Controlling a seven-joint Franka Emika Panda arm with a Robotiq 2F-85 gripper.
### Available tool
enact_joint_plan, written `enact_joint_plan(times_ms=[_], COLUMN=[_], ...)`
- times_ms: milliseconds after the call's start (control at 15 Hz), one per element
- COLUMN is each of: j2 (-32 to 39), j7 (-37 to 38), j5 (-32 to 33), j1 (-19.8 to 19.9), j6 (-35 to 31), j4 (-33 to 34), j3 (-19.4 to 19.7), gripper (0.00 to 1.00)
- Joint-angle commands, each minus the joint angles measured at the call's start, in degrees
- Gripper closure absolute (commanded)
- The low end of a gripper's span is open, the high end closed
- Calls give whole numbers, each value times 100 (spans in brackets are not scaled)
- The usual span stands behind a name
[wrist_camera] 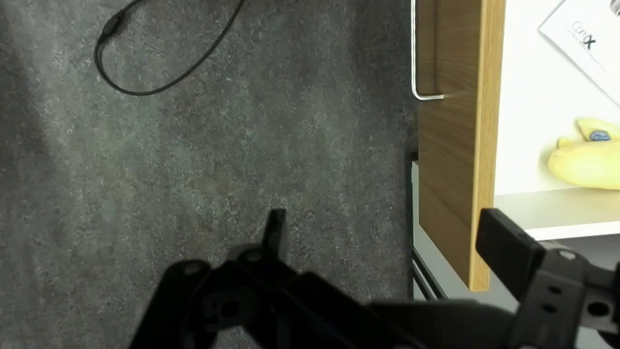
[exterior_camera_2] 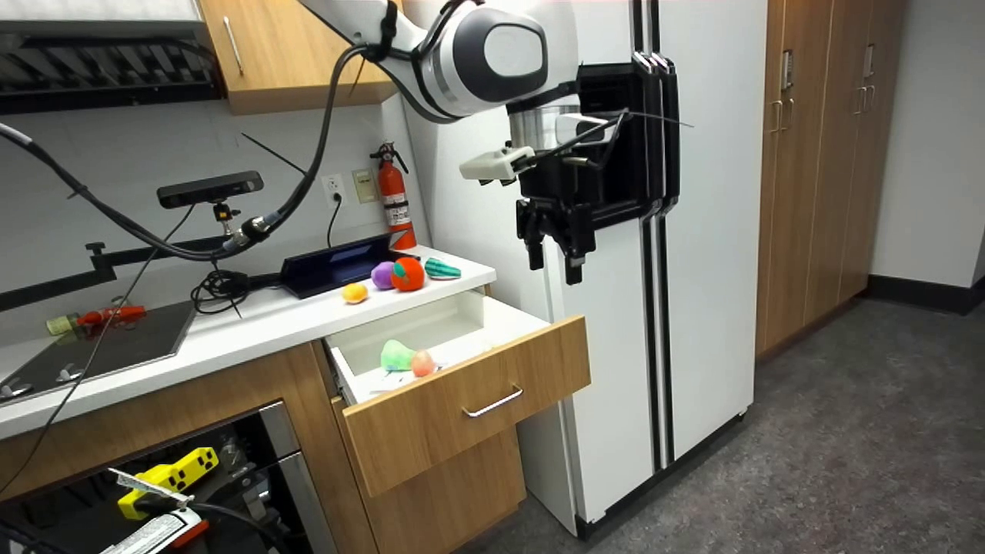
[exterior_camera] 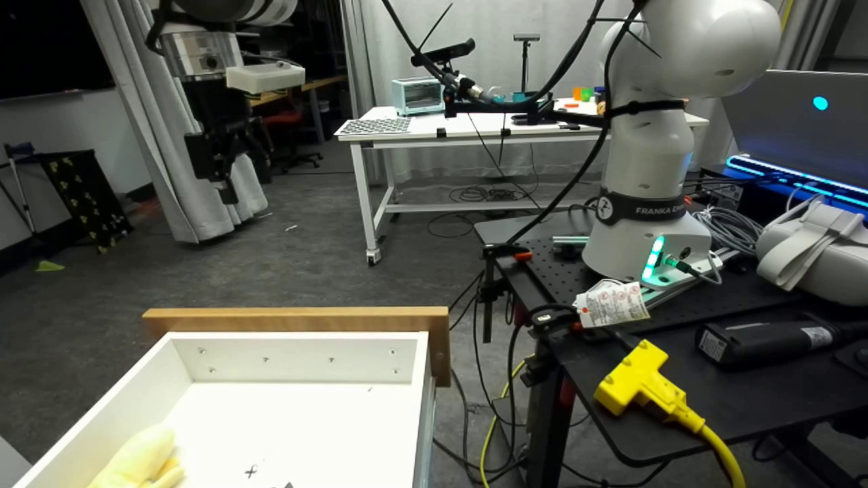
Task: Close the open drawer below the plushies
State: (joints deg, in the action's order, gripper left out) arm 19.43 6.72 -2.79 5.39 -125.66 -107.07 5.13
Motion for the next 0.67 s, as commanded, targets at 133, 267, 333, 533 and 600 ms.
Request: enact_joint_plan(times_ms=[133,267,333,533,600], j2=[34,34,85,441,579], j7=[-5,-5,-98,-128,-240], j5=[-4,-4,41,116,89], j1=[-6,-5,14,45,78], j6=[29,31,92,76,100], j4=[86,102,166,462,568], j3=[7,7,15,54,41], gripper=[0,0,0,0,0])
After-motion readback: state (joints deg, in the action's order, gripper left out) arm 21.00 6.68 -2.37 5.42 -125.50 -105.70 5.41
